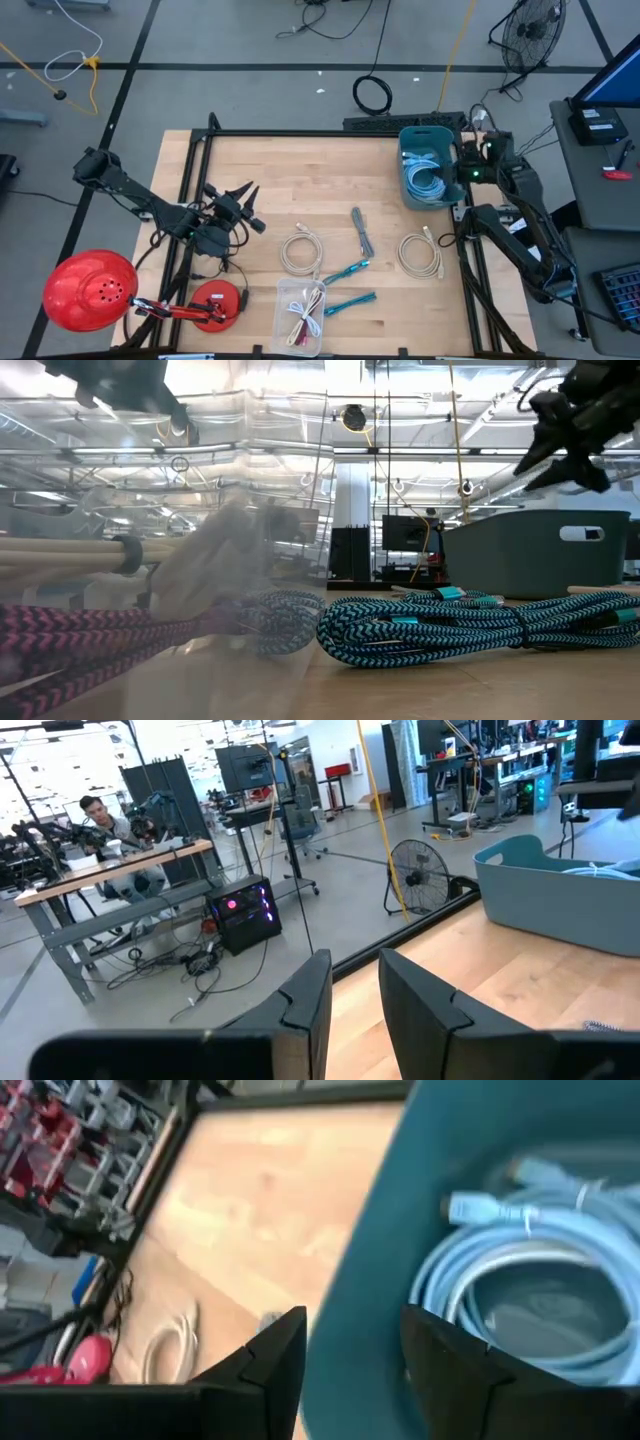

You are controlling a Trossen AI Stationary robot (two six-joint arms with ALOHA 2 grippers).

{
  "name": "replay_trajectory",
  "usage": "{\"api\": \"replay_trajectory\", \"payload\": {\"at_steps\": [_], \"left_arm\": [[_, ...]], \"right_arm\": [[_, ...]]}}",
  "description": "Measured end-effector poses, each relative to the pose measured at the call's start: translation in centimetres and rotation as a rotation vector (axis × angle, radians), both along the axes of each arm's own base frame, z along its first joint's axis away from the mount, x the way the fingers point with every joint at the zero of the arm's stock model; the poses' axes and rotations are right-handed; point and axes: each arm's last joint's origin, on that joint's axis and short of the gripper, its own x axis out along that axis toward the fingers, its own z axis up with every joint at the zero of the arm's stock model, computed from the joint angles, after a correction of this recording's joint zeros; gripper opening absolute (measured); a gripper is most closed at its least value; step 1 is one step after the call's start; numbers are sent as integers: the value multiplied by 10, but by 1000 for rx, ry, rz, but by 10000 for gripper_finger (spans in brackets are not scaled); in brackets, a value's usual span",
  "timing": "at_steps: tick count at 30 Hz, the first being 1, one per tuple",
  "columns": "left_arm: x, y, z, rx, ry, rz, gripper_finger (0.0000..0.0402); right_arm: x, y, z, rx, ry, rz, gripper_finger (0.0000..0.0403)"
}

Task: Pick & Place USB Port
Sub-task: Put the blue usb cable into the blue bin

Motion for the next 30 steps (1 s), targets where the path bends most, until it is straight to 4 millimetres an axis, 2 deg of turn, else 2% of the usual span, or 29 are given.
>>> {"api": "replay_trajectory", "payload": {"at_steps": [5, 11, 21, 25, 30], "left_arm": [[0, 0, 0, 0, 0, 0, 90], [0, 0, 0, -3, 2, -7, 90], [3, 4, -1, -11, 8, -8, 90], [4, 4, -3, -9, 18, -5, 90], [4, 4, -3, -9, 18, -5, 90]], "right_arm": [[-5, 0, 11, -59, 121, -143, 158], [-13, 3, 1, -37, 364, -296, 158], [-14, 3, -19, 32, 441, -266, 147], [-14, 5, -31, 82, 468, -245, 110], [-11, 5, -31, 65, 437, -172, 17]]}}
